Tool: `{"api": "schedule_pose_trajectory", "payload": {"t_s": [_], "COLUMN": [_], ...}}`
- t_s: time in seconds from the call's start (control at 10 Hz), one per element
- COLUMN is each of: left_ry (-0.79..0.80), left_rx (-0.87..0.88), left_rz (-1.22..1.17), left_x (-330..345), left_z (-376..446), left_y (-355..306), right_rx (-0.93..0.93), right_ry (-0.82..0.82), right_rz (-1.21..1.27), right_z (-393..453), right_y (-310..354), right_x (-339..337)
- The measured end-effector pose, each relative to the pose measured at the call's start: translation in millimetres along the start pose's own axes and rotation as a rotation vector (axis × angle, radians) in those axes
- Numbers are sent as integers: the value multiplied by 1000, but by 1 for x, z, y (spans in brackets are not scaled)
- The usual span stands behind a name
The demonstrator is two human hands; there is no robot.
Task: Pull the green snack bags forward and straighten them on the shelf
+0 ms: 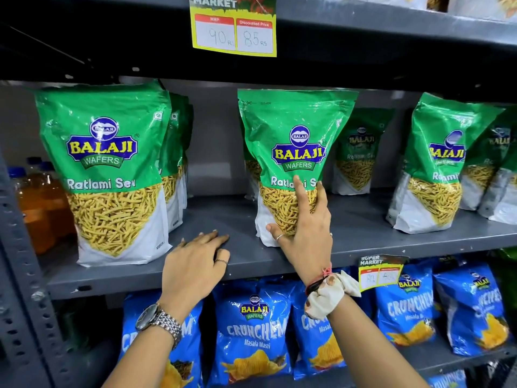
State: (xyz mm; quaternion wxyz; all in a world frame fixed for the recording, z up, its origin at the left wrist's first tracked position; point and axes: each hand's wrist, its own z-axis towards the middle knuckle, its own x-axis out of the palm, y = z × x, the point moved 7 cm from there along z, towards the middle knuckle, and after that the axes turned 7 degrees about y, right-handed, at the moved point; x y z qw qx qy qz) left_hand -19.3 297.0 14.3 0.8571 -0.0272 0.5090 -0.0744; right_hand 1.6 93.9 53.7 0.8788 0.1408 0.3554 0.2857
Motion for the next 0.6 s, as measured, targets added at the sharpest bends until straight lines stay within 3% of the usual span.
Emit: {"api": "schedule_pose_trajectory", "payload": {"t_s": [0.6], "left_ry": [52], "left_rx": [-10], "left_rz": [-55], "left_x": [-5], "left_z": [-2], "left_y": [-3], "right_rx": [-86], "right_ry": [36], "right_rz": [164], "right_z": [0], "right_y": [4], "right_x": [-10]}}
